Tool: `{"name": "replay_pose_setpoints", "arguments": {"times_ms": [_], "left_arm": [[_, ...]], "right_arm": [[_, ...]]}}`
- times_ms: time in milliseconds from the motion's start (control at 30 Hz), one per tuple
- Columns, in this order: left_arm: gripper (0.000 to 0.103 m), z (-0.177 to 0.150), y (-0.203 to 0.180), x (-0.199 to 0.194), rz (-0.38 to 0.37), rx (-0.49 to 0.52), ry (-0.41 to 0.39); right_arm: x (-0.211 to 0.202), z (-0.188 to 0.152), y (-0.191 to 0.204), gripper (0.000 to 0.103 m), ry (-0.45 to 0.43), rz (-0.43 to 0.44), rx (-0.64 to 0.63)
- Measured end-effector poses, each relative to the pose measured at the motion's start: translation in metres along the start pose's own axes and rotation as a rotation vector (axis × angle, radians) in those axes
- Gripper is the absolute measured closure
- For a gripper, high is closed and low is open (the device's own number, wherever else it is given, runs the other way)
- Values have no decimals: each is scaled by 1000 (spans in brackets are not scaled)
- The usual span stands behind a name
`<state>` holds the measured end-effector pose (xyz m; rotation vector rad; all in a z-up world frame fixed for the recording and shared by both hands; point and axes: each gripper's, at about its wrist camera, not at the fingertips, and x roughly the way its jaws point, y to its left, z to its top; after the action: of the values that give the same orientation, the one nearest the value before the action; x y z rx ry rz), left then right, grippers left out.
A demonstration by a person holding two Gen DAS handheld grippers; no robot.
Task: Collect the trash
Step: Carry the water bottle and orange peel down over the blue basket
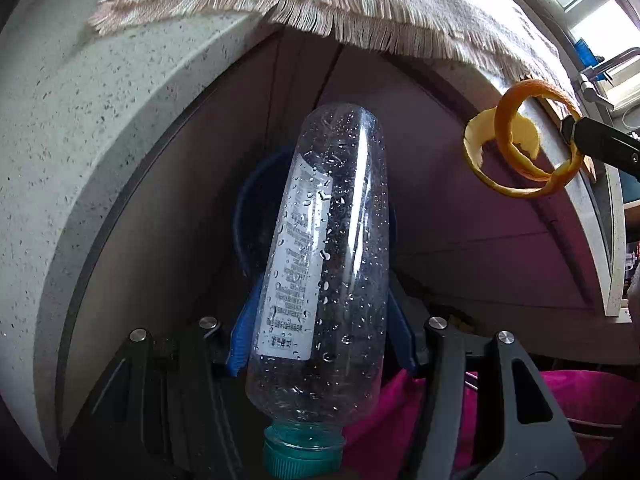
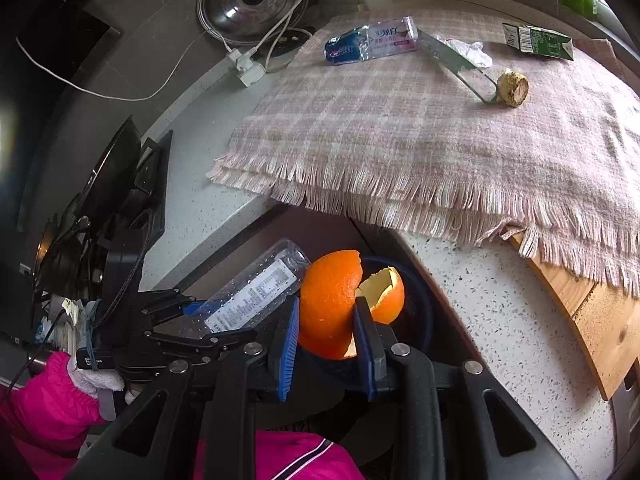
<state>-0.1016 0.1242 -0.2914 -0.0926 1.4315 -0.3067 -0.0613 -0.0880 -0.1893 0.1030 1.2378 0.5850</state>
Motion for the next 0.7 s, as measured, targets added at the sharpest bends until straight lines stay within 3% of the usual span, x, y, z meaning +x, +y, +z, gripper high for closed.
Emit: {"name": "replay_pose_setpoints", "arguments": {"times_ms": [300, 700], "left_arm": [[45, -16, 9, 55, 59, -1, 111], [45, -7, 8, 90, 68, -9, 161]], "right_arm": [[49, -16, 9, 77, 83, -34, -50], [98, -21, -6, 77, 160, -79, -43]]}}
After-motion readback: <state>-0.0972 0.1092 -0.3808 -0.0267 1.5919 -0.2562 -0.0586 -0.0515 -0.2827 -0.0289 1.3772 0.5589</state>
